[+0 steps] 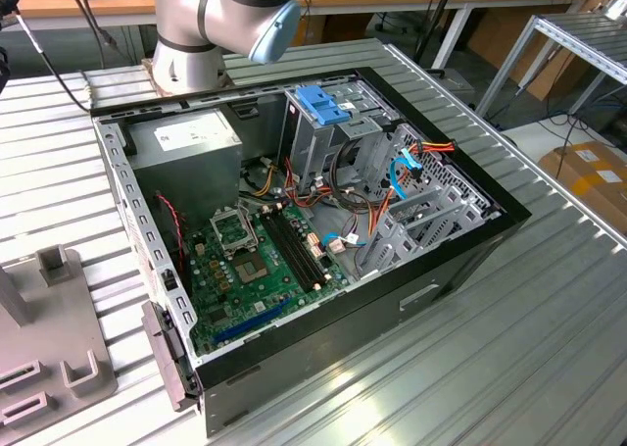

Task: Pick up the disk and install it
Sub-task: 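Reach for the disk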

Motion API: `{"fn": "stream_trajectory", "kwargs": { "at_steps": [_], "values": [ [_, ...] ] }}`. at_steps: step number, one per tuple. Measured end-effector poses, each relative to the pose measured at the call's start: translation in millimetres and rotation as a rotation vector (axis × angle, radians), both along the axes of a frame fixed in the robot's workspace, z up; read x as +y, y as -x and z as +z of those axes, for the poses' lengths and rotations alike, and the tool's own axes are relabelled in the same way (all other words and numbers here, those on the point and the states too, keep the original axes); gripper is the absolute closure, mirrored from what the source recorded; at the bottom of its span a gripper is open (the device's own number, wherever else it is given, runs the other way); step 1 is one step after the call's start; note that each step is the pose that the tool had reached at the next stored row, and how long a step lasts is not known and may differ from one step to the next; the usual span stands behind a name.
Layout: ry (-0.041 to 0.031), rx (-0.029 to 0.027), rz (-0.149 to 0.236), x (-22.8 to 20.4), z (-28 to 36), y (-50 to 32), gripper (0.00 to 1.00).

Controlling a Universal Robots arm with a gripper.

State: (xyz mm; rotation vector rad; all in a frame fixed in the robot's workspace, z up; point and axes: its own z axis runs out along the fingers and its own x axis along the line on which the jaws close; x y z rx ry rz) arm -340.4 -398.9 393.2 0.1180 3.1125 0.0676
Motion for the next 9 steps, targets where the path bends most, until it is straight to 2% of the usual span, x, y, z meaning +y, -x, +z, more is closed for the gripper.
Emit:
{"fn": "stream_trajectory", "kwargs": {
  "at_steps": [6, 9],
  "values": [
    [0.0000, 0.0000, 0.000, 0.0, 0.0, 1.7, 0.89],
    [0.0000, -0.0001, 0.000, 0.0, -0.3, 13.3, 0.89]
  ]
}}
